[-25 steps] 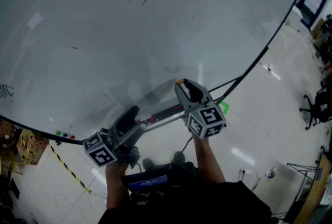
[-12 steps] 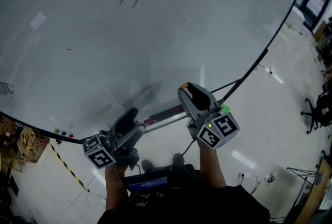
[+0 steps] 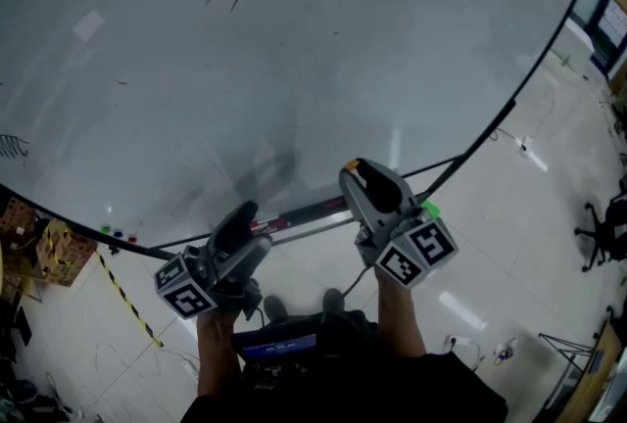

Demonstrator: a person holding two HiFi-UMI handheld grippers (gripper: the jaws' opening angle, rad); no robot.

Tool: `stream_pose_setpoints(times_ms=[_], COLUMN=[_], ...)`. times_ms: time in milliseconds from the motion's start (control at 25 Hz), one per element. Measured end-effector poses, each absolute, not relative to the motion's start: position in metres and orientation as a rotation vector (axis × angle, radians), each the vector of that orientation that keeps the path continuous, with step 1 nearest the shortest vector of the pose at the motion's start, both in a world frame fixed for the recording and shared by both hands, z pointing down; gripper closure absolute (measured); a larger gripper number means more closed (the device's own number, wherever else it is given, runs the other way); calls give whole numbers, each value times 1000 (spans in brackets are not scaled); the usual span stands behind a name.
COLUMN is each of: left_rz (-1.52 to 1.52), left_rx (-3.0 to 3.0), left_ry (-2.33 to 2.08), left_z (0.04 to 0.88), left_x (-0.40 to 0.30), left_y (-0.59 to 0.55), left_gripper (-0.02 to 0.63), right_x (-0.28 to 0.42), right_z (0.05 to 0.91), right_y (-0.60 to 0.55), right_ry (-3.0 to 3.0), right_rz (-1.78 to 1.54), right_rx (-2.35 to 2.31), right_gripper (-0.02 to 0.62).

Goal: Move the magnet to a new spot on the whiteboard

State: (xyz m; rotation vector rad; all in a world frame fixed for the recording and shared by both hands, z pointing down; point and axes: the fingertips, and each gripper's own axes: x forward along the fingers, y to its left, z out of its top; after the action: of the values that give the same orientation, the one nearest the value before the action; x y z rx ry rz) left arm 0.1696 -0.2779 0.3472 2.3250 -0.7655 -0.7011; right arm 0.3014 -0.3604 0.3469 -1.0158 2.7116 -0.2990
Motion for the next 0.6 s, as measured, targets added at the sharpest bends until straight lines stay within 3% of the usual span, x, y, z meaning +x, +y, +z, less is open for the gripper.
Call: stream_pose_setpoints(times_ms=[600], left_rz=[-710], left_rx=[2284], left_ry=[-981], left_z=[354], left_x=[176], left_y=[-254], left_gripper=[252], right_x=[300], right_z=[353], right_y=[-356], right_ry=[2764], right_rz=[-356], right_rx=[-813], right_gripper=[448])
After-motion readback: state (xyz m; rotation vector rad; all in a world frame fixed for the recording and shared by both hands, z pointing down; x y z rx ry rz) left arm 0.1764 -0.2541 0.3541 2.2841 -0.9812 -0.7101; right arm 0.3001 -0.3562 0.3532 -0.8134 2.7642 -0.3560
